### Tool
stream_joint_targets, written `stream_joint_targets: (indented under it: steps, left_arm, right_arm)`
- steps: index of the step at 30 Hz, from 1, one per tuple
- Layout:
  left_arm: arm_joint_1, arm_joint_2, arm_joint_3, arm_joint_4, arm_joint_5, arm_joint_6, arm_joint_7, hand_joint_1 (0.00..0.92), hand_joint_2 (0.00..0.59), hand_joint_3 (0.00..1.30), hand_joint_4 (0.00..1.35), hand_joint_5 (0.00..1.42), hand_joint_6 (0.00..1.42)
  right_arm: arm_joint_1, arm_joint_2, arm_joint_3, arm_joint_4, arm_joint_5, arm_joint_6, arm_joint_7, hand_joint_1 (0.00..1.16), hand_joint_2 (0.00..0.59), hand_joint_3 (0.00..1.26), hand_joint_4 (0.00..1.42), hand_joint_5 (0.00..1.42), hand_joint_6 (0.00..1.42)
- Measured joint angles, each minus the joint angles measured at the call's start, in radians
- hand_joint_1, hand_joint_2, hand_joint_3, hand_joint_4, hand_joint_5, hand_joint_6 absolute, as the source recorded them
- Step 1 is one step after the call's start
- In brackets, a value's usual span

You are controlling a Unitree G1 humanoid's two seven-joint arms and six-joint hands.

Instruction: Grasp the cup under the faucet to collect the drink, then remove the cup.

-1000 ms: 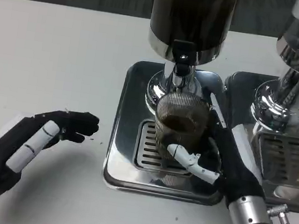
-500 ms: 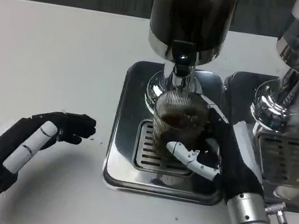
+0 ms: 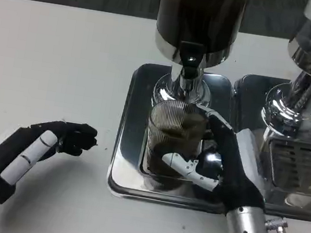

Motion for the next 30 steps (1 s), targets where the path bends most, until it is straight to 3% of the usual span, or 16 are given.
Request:
stream_joint_targets:
  steps: [12,30]
  left_arm:
    - [0.000,0.001,0.000,0.003,0.000,0.000,0.000,0.000,0.233,0.43,0.41,0.36,0.37]
    - [0.002,0.001,0.000,0.008,0.000,0.000,0.000,0.000,0.238,0.42,0.42,0.37,0.38]
  right_arm:
    - [0.013,0.003,0.018,0.040,-0.083,-0.033,-0.165,0.70,0.228,0.48,0.64,0.78,1.09]
    - [0.024,-0.002,0.023,0.097,-0.103,-0.097,-0.292,0.74,0.218,0.60,0.74,0.92,1.25]
